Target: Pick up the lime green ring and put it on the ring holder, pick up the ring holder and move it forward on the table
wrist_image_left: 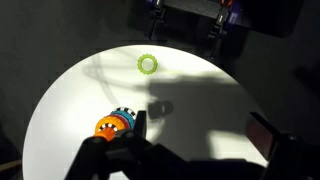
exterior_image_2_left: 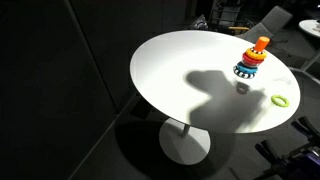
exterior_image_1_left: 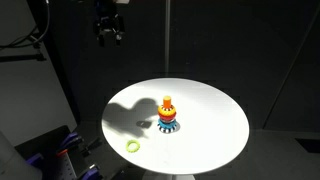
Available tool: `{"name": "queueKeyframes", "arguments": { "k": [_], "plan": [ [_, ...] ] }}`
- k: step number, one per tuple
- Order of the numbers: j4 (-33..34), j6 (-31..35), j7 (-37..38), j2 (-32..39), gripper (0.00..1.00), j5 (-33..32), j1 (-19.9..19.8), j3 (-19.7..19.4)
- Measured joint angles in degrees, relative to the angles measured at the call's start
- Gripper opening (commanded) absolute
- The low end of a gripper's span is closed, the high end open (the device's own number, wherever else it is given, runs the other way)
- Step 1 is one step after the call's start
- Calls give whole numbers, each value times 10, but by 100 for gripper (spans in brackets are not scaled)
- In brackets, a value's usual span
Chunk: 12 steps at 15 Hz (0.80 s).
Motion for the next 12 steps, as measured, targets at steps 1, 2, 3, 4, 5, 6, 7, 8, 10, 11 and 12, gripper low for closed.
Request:
{"name": "queueKeyframes", "arguments": {
  "k": [1,2,3,4,5,6,7,8,10,11,12],
  "plan": [
    [0,0,0,0,100,0,0,0],
    [0,0,0,0,100,0,0,0],
    [0,0,0,-1,100,0,0,0],
    [0,0,0,-1,100,0,0,0],
    [0,0,0,-1,100,0,0,0],
    [0,0,0,-1,100,0,0,0],
    [0,0,0,-1,100,0,0,0],
    [0,0,0,0,100,0,0,0],
    [-2,0,0,3,100,0,2,0],
    [-3,1,0,6,100,0,4,0],
    [-4,3,1,9,100,0,6,0]
  ]
}}
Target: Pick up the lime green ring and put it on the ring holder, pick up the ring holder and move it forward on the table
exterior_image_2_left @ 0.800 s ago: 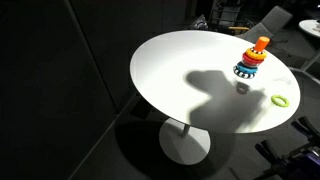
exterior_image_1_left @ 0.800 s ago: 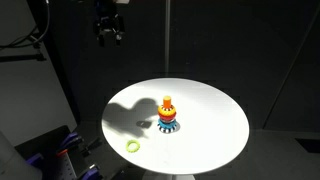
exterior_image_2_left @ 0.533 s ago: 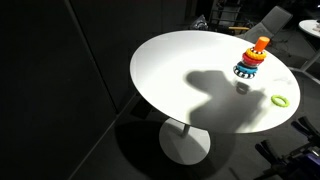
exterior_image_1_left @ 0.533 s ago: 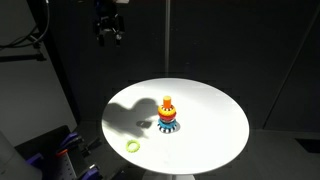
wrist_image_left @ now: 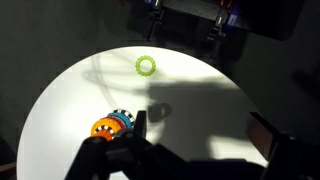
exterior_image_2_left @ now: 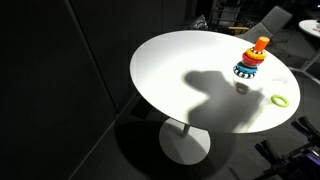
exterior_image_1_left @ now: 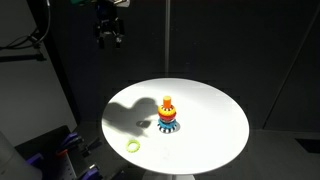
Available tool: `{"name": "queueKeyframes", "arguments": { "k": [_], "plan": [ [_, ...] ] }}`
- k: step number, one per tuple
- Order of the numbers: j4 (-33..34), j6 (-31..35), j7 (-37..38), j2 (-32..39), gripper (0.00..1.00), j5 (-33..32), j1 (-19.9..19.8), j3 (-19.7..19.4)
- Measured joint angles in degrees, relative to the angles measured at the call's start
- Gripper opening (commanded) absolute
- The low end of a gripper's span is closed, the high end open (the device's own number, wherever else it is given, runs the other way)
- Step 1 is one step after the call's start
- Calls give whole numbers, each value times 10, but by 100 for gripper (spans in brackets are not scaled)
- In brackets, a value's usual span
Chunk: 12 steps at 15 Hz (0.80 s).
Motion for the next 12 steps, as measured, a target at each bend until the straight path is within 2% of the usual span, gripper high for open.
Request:
{"name": "queueKeyframes", "arguments": {
  "k": [5,12],
  "plan": [
    [-22,40,5,8,100,-1,5,0],
    [-93,149,39,5,100,-13,4,-3]
  ]
}}
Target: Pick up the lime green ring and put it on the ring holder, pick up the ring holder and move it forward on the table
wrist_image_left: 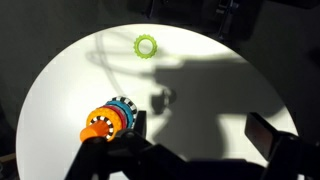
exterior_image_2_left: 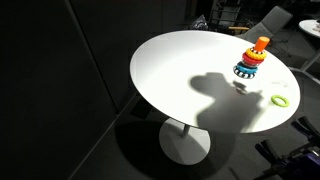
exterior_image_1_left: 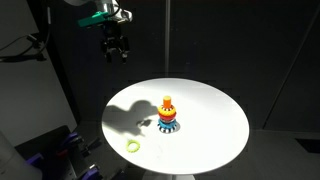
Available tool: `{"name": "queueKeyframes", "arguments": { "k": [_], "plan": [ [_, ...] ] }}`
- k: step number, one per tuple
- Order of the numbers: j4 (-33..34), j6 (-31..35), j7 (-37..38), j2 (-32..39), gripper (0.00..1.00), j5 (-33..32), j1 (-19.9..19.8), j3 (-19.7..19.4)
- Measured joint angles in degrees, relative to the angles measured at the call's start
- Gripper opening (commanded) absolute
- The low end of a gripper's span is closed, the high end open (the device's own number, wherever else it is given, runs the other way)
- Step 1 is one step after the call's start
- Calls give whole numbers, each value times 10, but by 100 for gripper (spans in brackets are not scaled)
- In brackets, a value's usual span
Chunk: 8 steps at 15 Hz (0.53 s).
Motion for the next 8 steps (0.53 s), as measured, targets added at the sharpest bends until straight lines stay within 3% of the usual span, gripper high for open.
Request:
{"name": "queueKeyframes", "arguments": {
  "k": [8],
  "plan": [
    [-69,110,72,7,100,-15,-15,-5]
  ]
}}
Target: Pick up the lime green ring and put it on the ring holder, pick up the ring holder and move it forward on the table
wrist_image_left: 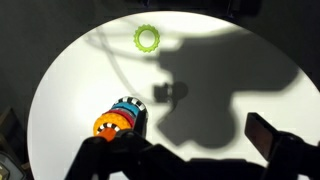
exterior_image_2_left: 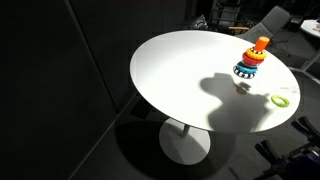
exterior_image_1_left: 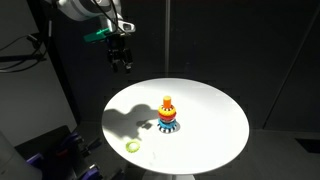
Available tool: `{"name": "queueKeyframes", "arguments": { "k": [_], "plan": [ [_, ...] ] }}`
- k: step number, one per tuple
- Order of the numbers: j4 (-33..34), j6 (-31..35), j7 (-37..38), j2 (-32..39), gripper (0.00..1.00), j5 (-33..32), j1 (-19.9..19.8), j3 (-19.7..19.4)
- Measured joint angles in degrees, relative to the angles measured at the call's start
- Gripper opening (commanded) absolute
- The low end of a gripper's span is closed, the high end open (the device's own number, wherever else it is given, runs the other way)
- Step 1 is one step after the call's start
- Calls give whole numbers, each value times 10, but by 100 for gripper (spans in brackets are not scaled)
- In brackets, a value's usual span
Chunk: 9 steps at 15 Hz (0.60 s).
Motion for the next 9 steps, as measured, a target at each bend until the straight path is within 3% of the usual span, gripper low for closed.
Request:
{"name": "queueKeyframes", "arguments": {
  "k": [9],
  "plan": [
    [-28,87,20,66,100,-2,-14,-20]
  ]
}}
